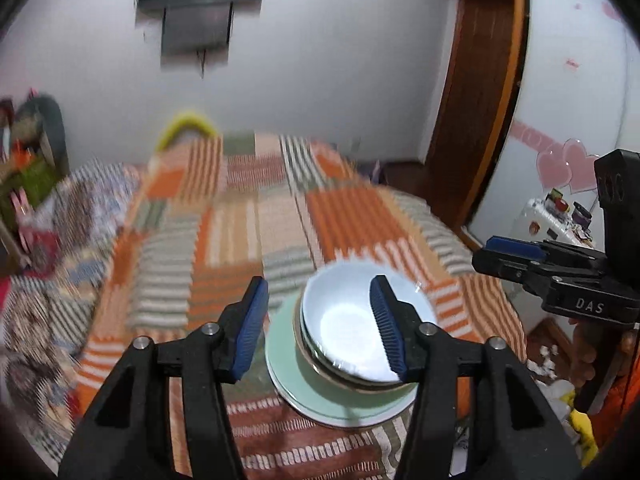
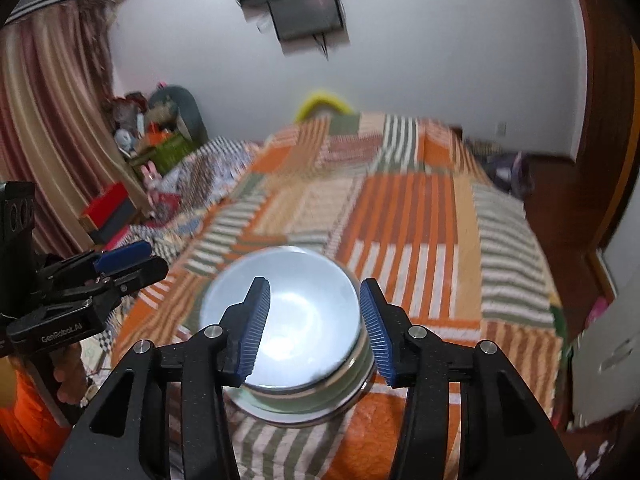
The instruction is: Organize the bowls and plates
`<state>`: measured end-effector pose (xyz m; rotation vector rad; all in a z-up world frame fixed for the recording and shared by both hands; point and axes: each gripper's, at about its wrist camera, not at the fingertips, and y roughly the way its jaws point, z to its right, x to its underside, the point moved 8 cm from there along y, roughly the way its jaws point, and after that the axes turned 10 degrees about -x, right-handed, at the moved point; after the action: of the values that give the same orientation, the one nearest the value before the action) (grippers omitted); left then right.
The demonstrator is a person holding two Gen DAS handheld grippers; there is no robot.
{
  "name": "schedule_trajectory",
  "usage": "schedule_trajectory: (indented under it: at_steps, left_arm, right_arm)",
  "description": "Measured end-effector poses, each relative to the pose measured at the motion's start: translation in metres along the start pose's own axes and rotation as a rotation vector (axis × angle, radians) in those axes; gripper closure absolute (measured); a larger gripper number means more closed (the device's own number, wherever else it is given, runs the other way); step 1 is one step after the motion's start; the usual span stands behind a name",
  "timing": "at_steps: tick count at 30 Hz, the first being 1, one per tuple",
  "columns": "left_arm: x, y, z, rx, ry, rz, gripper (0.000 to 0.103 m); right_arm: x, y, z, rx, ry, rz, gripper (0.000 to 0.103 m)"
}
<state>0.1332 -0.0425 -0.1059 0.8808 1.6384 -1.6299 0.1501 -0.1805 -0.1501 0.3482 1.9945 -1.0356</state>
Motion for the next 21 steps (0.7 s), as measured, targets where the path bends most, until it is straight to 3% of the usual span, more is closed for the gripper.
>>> schedule_trajectory:
  at_steps: [4, 6, 9, 11, 16, 21]
  left_arm:
    - [-0.017, -0.035, 0.001, -0.022, -0.005, 0.11, 0.039]
    - [-0.022, -0.05, 0.002, -0.026, -0.014, 0.152, 0.036]
    - [-0.027, -0.07, -0.001, -0.04, -0.035, 0.205, 0.023]
    - [-0.027, -0.08, -0.002, -0.046, -0.046, 0.235, 0.011]
    - [-0.028, -0.101, -0.008, -0.07, -0.068, 0.293, 0.002]
    - [-0.026, -0.112, -0.015, -0.098, -0.087, 0.322, 0.0]
  right_arm:
    - [-0.012, -0.03, -0.022, -0.004, -0.052, 0.096, 0.05]
    - [-0.016, -0.044, -0.033, -0.006, -0.074, 0.142, 0.039]
    - [-0.021, -0.061, -0.045, -0.013, -0.089, 0.204, 0.026]
    - [-0.022, -0.07, -0.052, -0.016, -0.101, 0.235, 0.024]
    - [-0.023, -0.081, -0.062, -0.01, -0.124, 0.274, 0.014]
    - [-0.022, -0.089, -0.069, -0.012, -0.137, 0.308, 0.002]
